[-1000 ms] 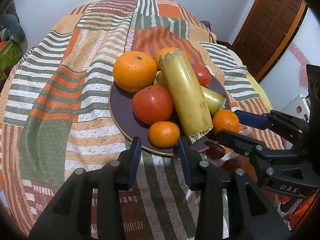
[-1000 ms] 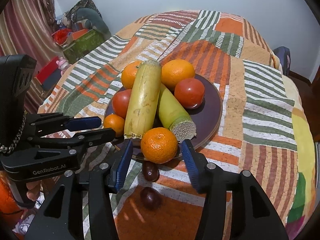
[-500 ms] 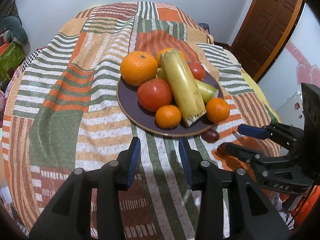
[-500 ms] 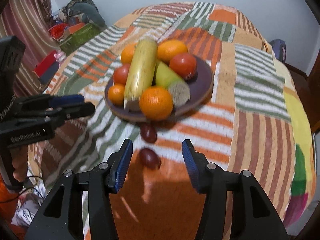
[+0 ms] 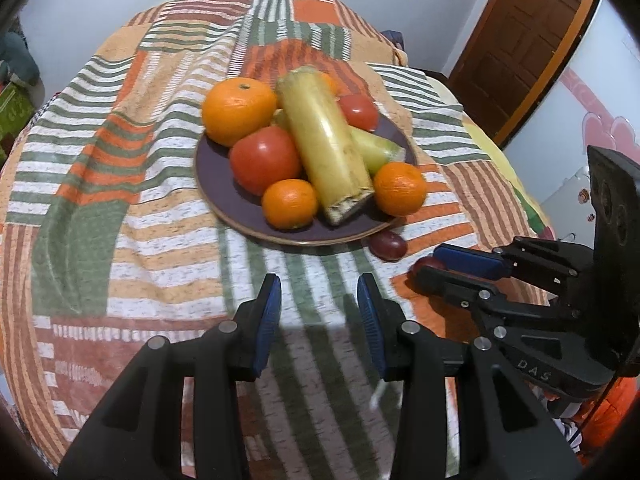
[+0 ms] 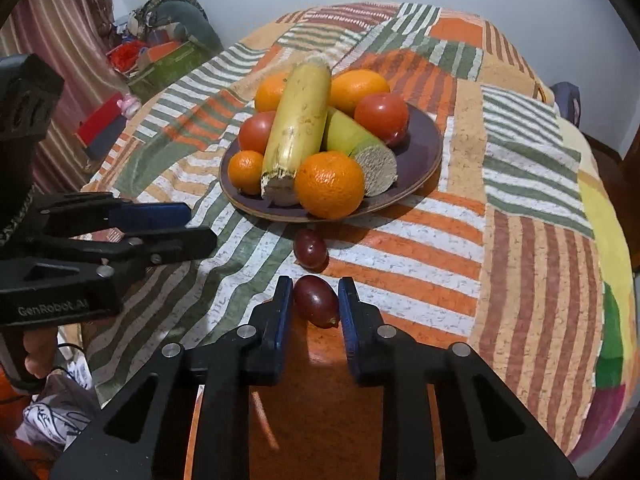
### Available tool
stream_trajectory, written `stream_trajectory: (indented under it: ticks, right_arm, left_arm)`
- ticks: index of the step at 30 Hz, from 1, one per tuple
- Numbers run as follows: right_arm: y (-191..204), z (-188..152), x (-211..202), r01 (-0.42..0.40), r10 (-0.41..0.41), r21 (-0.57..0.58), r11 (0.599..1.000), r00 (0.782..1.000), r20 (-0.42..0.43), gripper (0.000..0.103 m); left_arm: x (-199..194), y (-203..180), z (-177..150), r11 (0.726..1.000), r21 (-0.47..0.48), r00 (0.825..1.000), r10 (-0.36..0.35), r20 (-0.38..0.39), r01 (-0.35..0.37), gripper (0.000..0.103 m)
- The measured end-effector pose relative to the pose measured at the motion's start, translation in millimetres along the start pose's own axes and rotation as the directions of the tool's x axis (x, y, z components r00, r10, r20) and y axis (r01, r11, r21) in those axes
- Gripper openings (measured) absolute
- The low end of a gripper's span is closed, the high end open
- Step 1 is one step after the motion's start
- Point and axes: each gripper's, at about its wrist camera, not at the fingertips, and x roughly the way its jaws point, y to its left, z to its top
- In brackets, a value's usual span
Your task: Organize fruits
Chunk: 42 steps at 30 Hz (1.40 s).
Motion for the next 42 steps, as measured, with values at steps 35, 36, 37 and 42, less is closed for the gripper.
stream_trajectory:
  ticks: [35,36,37,42]
  right_arm:
    - [-50,-2,-37,0.027,-0.038,0.091,0.995,0.993,0.116,0.021]
    - [-50,-1,-37,0.029,-0.04,0.091,0.995,0.992,0.118,0.021]
    - [-50,-1,-37,0.031,-0.042,0.089,0.996,0.992,0.12,0.021]
    - [-49,10,-37,0.038,-0.048,0.077,0.996,0.99,0.133,0.021]
  left_arm:
    - [43,-39,20,1.0,0.016,0.999,-0.013,-0.053,0.014,0.025]
    - [40,-38,19,1.0,0.019,0.999,-0.011,-0.047,0.011,0.025]
    - [36,-36,18,1.0,0.018,0.999,-0.014,-0.043,0.015,0.025]
    - [13,-23,16,1.0,-0.007,1.0,-0.024,-0.002,0.024,0.025]
